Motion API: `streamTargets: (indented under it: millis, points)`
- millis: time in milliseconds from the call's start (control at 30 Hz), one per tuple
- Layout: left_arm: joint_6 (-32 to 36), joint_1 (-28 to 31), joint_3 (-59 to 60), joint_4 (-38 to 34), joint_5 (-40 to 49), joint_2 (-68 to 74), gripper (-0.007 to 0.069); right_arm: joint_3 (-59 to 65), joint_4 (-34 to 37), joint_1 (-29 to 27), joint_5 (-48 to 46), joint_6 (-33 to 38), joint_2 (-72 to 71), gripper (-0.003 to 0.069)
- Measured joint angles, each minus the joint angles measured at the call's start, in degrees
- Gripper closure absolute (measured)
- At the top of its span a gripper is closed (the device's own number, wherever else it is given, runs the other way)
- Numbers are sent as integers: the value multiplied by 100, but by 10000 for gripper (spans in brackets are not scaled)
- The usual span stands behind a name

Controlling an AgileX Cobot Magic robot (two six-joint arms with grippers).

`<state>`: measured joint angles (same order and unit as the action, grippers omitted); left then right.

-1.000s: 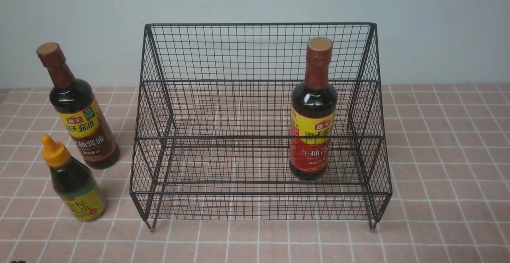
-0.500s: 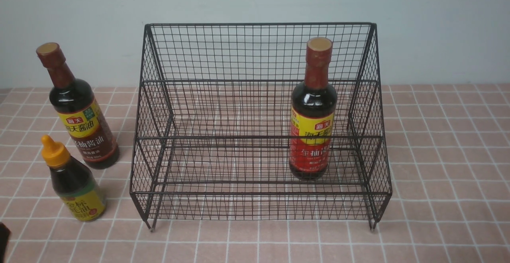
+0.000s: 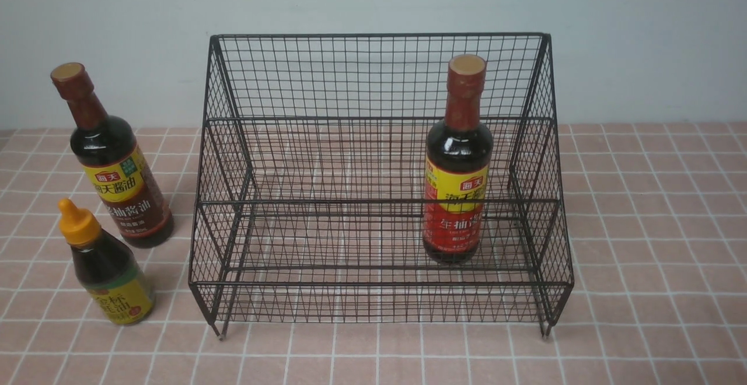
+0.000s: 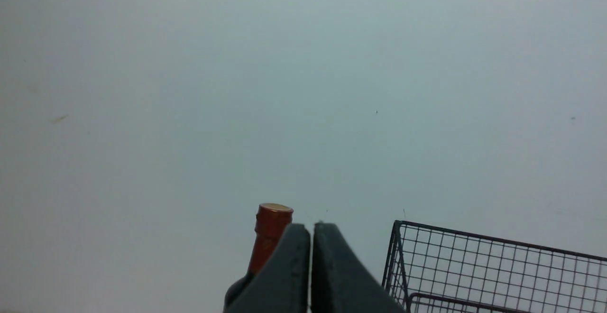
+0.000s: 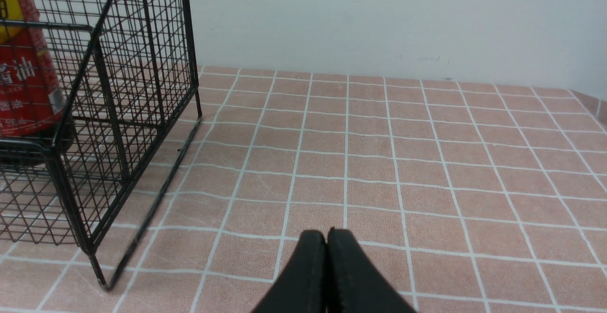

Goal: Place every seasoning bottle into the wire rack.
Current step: Use the left arm to grab the condiment bottle closest to it

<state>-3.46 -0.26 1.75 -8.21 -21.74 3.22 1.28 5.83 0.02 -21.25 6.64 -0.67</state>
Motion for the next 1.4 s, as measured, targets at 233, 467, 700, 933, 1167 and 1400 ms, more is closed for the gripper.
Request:
streamTargets:
  millis: [233,467,700,933,1167,1400]
  points:
    - [-1,0,-314,-20,-604,1769,631,0,0,0,0,0,0,673]
    - [-1,0,-1133,21,-801,3625,612,0,0,0,0,0,0,673]
    - [-18,0,-1754,107,-1193,5564,458,0,0,0,0,0,0,673]
    - [-42,0,-1800,107,-1752,6509,235,0,2,0,0,0,0,673]
    - [-37,0,-1809,107,-2059,7244,165,0,2,0,0,0,0,673]
    - [-42,0,-1846,124,-2596,7924,225,0,6,0,0,0,0,673]
